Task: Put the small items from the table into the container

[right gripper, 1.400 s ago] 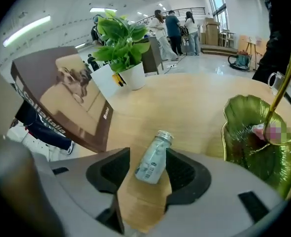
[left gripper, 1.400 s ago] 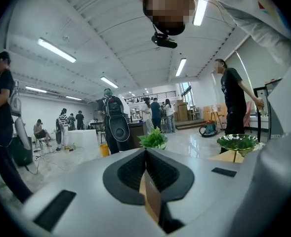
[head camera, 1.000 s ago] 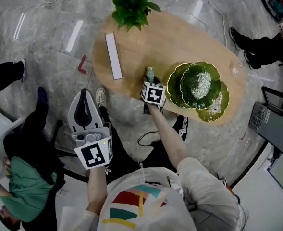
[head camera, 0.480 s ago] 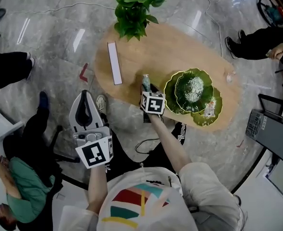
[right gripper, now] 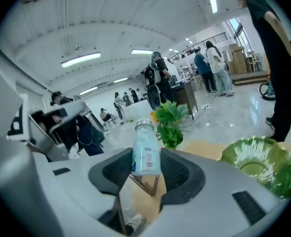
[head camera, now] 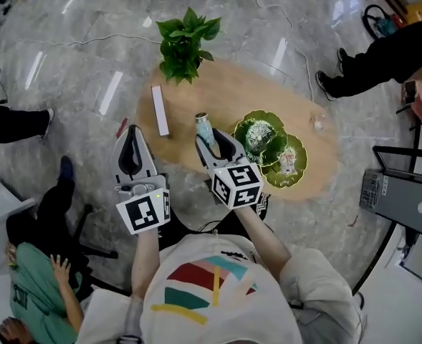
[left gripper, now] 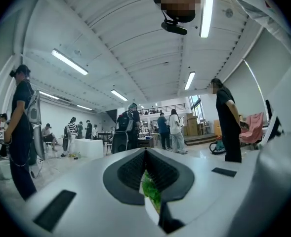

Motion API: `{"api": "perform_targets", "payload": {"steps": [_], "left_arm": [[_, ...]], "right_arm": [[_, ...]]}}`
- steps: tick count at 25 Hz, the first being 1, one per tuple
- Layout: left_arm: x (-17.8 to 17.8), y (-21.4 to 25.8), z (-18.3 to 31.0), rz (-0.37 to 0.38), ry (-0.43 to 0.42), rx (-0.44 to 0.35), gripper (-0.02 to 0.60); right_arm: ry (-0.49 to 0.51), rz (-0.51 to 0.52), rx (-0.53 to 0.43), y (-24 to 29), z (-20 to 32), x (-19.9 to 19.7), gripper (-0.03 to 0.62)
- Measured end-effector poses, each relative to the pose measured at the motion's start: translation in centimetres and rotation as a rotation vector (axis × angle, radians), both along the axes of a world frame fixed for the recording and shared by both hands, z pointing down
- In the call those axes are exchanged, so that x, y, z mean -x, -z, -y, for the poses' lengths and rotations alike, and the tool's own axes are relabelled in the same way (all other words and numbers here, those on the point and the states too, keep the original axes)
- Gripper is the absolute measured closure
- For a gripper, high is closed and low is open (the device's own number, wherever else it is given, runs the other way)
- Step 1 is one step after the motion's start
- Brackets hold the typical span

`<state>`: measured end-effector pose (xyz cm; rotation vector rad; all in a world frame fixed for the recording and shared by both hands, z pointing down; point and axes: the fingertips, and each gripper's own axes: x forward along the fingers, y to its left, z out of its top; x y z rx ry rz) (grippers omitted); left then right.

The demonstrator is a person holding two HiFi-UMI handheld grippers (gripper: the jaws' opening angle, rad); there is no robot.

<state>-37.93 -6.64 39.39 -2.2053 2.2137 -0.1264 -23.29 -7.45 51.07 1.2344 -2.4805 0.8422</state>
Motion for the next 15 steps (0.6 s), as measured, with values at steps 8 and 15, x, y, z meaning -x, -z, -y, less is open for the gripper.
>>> {"api": "perform_targets", "payload": {"steps": [8,15], "left_arm": [[-7.4,4.3,1.3,-0.028,-0.144,-0.078,0.572],[-11.2,4.9,1.8,-0.014,-0.226,-0.088,0.572]], "right_arm": [[-0.122,0.083,-0.155,10.8,-1.4,-7.9,0.409],[-0.212,0.037,-0.210,11.9,-2.0,-11.8,0.408]]}}
